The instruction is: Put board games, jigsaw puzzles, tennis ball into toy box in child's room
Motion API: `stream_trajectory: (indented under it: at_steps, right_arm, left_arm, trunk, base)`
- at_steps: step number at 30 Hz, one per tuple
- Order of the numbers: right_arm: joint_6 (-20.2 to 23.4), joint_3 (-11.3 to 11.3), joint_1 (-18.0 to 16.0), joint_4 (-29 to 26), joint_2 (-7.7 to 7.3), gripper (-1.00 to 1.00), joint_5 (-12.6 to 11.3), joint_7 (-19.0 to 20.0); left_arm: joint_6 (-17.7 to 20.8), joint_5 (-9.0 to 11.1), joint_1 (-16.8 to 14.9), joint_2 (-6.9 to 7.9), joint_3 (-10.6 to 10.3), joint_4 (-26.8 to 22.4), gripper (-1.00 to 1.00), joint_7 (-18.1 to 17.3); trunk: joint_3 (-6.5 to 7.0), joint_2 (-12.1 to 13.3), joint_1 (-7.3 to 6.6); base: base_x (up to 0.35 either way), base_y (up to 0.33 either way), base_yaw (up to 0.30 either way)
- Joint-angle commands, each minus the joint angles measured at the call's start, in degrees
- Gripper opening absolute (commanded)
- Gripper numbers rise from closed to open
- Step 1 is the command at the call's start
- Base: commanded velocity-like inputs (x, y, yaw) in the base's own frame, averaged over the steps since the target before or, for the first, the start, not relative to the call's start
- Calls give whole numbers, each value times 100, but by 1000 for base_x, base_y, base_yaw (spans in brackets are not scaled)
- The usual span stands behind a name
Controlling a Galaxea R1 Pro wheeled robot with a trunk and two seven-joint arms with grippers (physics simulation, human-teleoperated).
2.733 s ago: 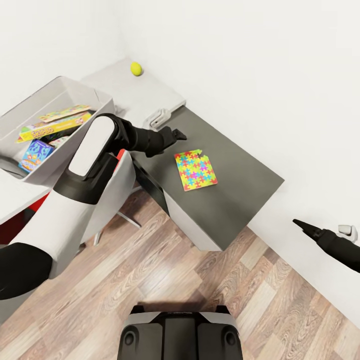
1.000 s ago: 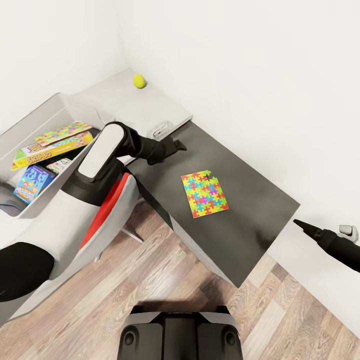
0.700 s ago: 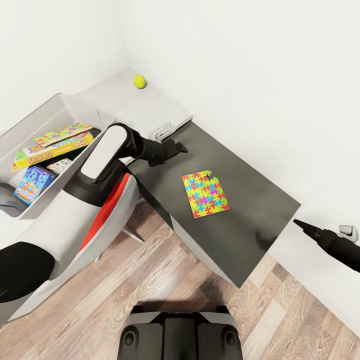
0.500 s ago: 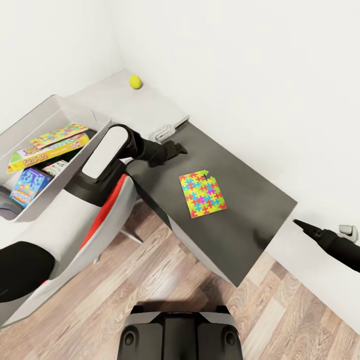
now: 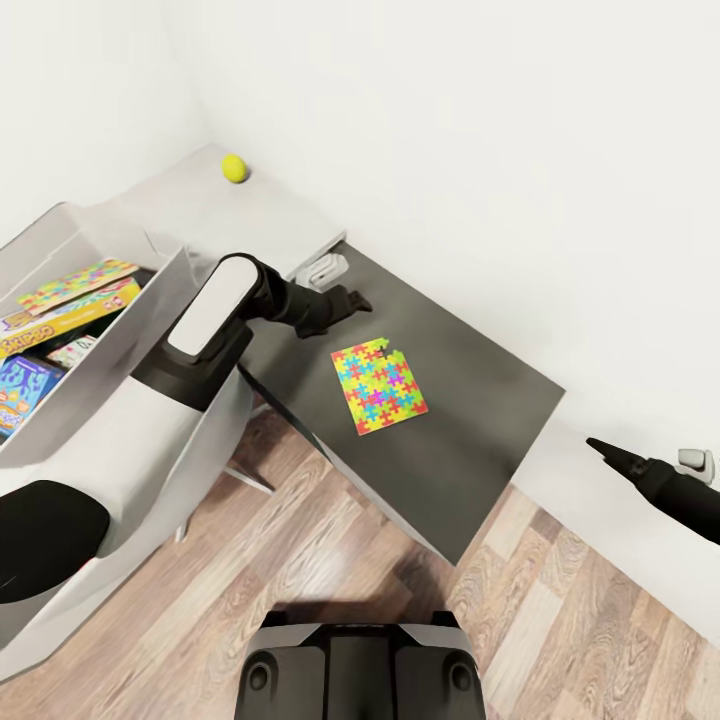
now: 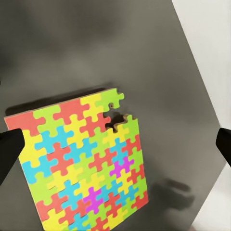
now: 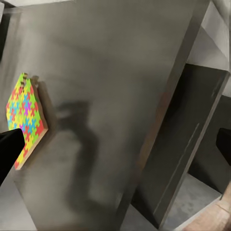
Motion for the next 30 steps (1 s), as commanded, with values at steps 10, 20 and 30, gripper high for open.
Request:
stream_trajectory:
  at_steps: [10, 20, 30]
  right_arm:
    - [34, -8, -5, -1, 0, 100, 6, 38]
    - [34, -8, -4, -1, 0, 100, 6, 43]
    - [34, -8, -4, -1, 1, 100, 6, 43]
  left_arm:
    - [-23, 51, 3, 53, -15, 32, 100, 54]
    - [-28, 50, 27, 92, -14, 98, 100, 50]
    - [-29, -69, 41, 102, -26, 157, 100, 30]
  trunk:
    - [-7, -9, 3]
    - [-7, -9, 3]
    - [-7, -9, 3]
  base:
    - [1, 1, -35]
    - [131, 82, -7]
    - [97, 52, -1]
